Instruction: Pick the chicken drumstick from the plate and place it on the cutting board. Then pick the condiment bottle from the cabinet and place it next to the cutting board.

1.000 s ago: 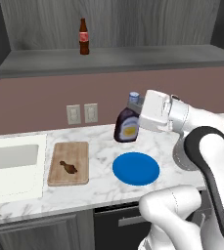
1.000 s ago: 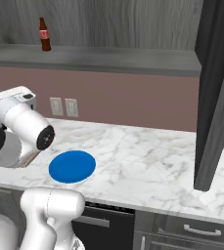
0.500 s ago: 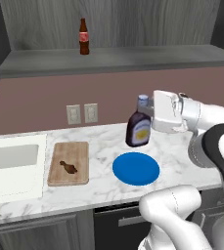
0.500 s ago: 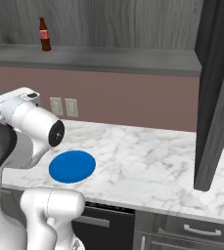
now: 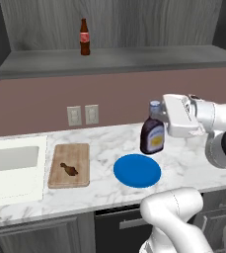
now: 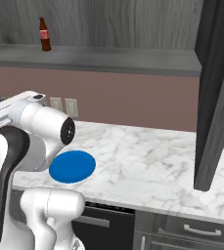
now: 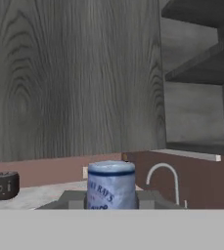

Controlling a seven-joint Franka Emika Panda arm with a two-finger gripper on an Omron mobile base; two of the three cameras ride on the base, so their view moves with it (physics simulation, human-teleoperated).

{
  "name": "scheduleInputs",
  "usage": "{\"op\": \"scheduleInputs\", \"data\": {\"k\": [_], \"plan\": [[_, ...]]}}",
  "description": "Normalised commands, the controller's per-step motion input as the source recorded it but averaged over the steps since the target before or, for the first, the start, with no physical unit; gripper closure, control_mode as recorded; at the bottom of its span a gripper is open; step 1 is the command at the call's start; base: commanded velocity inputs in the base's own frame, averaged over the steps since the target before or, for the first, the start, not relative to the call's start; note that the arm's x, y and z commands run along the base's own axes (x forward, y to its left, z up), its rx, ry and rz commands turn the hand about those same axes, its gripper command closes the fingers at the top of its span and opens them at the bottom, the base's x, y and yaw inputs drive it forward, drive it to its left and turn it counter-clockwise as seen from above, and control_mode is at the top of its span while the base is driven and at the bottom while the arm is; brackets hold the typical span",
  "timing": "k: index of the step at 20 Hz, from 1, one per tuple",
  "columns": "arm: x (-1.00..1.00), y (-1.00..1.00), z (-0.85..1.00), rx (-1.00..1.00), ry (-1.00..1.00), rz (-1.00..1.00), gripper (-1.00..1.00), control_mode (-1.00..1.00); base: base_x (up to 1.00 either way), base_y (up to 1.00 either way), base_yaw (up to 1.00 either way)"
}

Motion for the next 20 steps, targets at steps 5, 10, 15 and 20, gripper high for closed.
{"op": "scheduleInputs", "data": {"k": [5, 10, 15, 20], "plan": [[-0.06, -0.33, -0.44, 0.01, 0.0, 0.0, 1.0, -1.0, 0.0, 0.0, 0.0], [-0.03, -0.34, -0.45, 0.02, -0.02, 0.0, 1.0, -1.0, 0.0, 0.0, 0.0], [-0.01, -0.3, -0.4, 0.04, -0.04, 0.0, 1.0, -1.0, 0.0, 0.0, 0.0], [0.0, -0.29, -0.37, 0.04, -0.06, -0.01, 1.0, -1.0, 0.0, 0.0, 0.0]]}}
